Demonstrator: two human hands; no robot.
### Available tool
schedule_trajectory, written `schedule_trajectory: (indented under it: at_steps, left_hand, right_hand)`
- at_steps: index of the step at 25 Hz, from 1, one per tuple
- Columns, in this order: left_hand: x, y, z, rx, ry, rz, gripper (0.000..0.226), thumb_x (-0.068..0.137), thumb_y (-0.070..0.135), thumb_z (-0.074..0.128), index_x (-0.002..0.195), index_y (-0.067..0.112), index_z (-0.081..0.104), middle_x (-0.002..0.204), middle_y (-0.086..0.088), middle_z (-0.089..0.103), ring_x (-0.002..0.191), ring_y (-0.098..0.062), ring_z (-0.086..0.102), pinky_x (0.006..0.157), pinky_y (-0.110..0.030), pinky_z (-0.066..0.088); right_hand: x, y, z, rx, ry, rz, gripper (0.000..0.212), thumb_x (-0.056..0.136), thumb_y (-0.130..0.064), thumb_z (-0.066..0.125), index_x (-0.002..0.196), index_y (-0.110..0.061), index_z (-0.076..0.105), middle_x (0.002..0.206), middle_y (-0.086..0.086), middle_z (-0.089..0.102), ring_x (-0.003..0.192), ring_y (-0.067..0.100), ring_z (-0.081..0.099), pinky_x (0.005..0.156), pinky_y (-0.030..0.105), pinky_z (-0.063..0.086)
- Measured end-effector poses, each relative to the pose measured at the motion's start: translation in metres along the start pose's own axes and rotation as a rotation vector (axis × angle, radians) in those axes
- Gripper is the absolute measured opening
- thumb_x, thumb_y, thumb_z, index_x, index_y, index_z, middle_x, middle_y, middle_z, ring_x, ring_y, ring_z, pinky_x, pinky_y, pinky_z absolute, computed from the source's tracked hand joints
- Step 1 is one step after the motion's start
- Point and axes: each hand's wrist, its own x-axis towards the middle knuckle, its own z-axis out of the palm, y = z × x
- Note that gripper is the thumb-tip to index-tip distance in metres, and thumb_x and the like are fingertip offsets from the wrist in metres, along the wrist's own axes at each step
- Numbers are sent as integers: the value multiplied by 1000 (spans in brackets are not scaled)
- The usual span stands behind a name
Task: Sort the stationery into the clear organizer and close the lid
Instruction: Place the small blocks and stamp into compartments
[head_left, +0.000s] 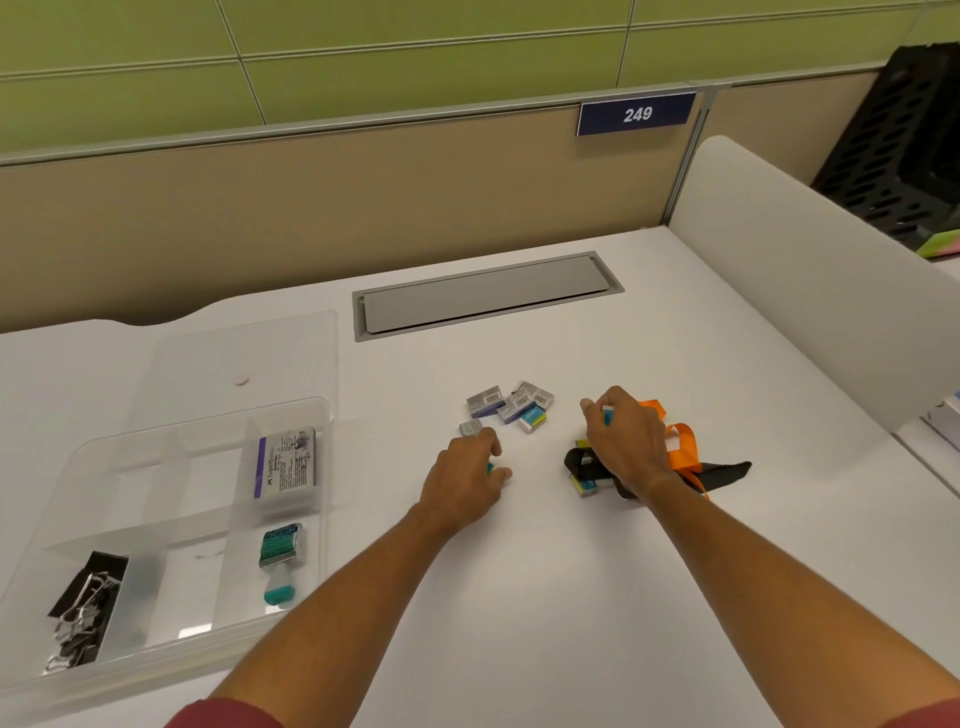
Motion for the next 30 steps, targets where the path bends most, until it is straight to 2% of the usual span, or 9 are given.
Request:
schedule_trajectory:
  at_steps: [4, 7, 9, 14, 17, 20, 24, 26, 30]
  left_hand:
    - [1, 4, 3, 20, -16, 3, 28, 89, 37, 62, 110, 21, 52, 111, -4, 61, 98, -23, 56, 85, -40, 51]
    - [1, 6, 3, 29, -19, 7, 29, 89, 37, 62, 110, 22, 51, 112, -5, 61, 98, -22, 56, 85, -39, 51]
    - [2, 5, 2, 34, -17, 12, 29, 89, 37, 63, 111, 22, 51, 112, -5, 61, 97, -22, 56, 84, -37, 51]
    - [6, 7, 1, 41, -24, -6, 30, 89, 38, 63, 111, 22, 51, 114, -5, 60, 99, -22, 56, 86, -38, 51]
    - [9, 12, 2, 49, -4, -4, 29, 89, 37, 62, 111, 22, 51, 113, -6, 61, 99, -23, 56, 84, -37, 51]
    - [17, 18, 2, 63, 3, 1, 27, 90, 33, 61, 113, 20, 52, 117, -7, 60, 102, -24, 56, 82, -34, 48]
    - [29, 30, 4, 119, 23, 30, 33, 91, 24, 56, 123, 17, 52, 130, -9, 55, 111, -29, 56, 87, -38, 46]
    - [36, 35, 7, 151, 18, 36, 37, 92, 23, 53, 127, 16, 50, 131, -10, 53, 110, -31, 57, 84, -39, 47]
    - [53, 41, 17, 194, -22, 16, 38, 94, 28, 51, 128, 12, 49, 127, -13, 54, 109, -30, 57, 80, -39, 49]
  right_hand:
    - [-1, 7, -4, -52, -106, 6, 15, 92, -16, 51, 101, -14, 63, 96, 5, 67, 85, 21, 60, 75, 39, 54]
    - [-3, 11, -4, -129, -142, -11, 19, 84, -14, 53, 98, -15, 66, 98, 5, 68, 85, 20, 60, 72, 37, 54]
    - [-4, 10, -2, -208, -188, -28, 20, 84, -27, 57, 99, -17, 65, 96, 4, 68, 82, 18, 59, 70, 35, 54]
    - [-3, 9, 7, -356, -256, -88, 54, 82, -67, 52, 115, -24, 58, 100, 2, 66, 85, 15, 57, 64, 27, 46]
    - [-4, 9, 12, -430, -306, -165, 63, 77, -77, 48, 117, -30, 54, 102, 2, 65, 84, 14, 53, 63, 26, 44]
    - [-5, 9, 12, -488, -354, -266, 45, 83, -64, 52, 109, -28, 56, 98, 4, 64, 83, 16, 55, 61, 28, 40]
    - [-6, 6, 12, -314, -181, -275, 27, 87, -47, 52, 90, -21, 55, 71, 0, 58, 65, 16, 54, 49, 24, 32]
    - [-6, 4, 10, -236, -115, -243, 24, 84, -44, 55, 85, -20, 52, 63, -2, 52, 59, 15, 51, 46, 22, 30]
    - [-8, 4, 10, -198, -86, -189, 24, 83, -40, 58, 92, -20, 48, 67, -1, 53, 62, 15, 54, 50, 26, 43]
